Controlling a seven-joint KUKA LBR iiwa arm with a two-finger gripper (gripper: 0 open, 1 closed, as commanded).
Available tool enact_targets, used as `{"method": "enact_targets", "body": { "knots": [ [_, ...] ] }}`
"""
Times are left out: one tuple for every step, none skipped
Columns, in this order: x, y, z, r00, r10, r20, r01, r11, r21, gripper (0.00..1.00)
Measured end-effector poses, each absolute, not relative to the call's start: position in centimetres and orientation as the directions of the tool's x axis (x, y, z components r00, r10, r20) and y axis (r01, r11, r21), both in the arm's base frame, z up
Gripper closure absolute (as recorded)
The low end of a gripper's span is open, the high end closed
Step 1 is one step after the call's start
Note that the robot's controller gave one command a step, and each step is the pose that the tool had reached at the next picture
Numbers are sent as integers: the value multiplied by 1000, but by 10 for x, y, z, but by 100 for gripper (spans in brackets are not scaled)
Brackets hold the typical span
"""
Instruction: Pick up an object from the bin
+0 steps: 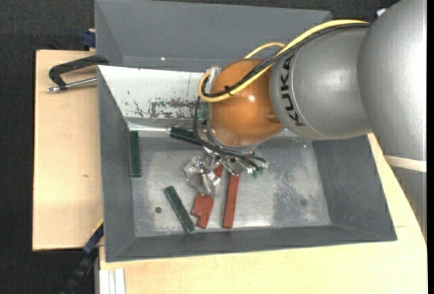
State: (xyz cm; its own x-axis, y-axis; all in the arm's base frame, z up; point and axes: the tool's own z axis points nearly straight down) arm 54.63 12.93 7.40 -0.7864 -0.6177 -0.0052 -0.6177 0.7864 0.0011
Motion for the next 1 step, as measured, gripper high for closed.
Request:
{"method": "enact_targets", "body": {
  "knots": [
    [546,128,73,-787,-617,-5,-617,787,1,0]
  ]
}}
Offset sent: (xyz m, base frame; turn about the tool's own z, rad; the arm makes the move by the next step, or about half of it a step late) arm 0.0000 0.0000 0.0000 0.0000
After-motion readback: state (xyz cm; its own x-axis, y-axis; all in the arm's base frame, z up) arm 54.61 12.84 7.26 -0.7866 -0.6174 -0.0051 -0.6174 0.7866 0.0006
